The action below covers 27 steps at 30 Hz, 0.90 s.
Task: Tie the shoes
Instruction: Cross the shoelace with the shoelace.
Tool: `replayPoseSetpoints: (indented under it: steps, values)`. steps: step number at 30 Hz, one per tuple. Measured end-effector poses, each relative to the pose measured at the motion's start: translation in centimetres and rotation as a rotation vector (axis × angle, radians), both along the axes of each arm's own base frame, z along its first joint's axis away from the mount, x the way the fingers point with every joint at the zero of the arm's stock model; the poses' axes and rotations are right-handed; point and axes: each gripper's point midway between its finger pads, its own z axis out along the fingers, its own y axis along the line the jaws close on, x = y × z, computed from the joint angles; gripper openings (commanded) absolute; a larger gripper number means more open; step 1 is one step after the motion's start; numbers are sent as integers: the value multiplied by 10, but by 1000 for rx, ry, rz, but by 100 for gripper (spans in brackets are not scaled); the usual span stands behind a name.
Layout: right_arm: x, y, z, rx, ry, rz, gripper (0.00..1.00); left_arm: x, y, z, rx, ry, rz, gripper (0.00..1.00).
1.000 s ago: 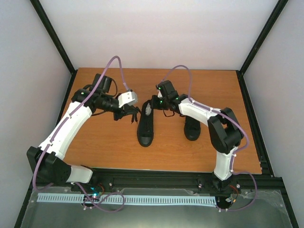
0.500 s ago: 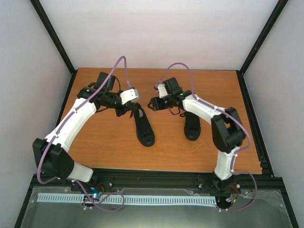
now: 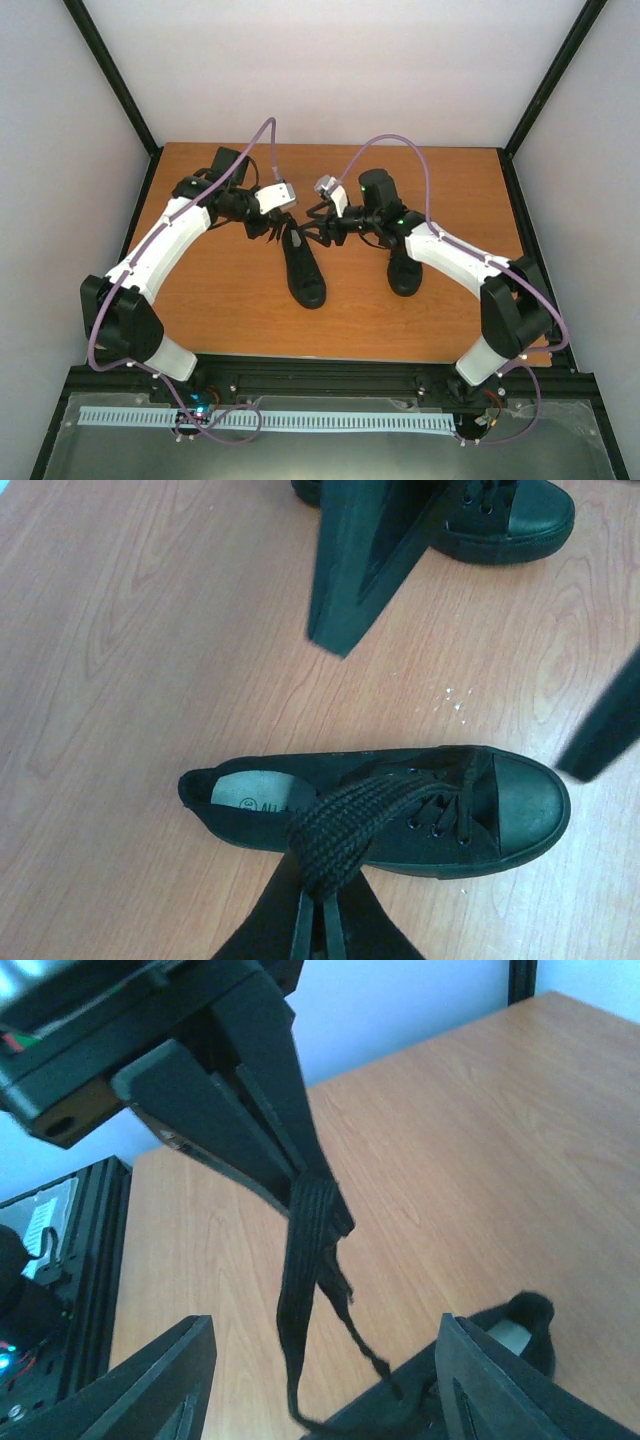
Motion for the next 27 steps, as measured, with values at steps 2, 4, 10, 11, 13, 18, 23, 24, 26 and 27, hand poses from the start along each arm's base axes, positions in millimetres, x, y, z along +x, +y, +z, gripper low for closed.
replayPoseSetpoints:
  steps: [2, 4, 10, 11, 13, 18, 23, 24, 26, 27]
  values:
    - [5, 6, -1, 16, -21, 12, 60, 1, 0, 3, -1, -5, 1, 1]
    - [12, 14, -3, 24, -25, 24, 56, 1, 0, 5, -3, -9, 1, 1]
    - [19, 24, -17, 32, 13, 52, 42, 1, 1, 3, 4, 1, 3, 1]
    - [19, 24, -17, 32, 16, 56, 40, 1, 0, 3, 5, 1, 3, 1]
    - [17, 25, -16, 37, 20, 65, 42, 1, 1, 2, 7, 3, 4, 1]
    - [12, 27, -15, 43, 28, 83, 39, 2, 1, -1, 13, 6, 8, 1]
    - [12, 29, -15, 39, 27, 81, 14, 2, 1, -1, 14, 6, 8, 1]
    - [12, 29, -14, 39, 28, 79, 10, 2, 1, -1, 14, 7, 8, 1]
    - [14, 29, -13, 39, 26, 73, 3, 2, 1, -1, 14, 7, 8, 1]
    - [14, 29, -12, 39, 26, 71, 3, 2, 1, -1, 14, 7, 8, 1]
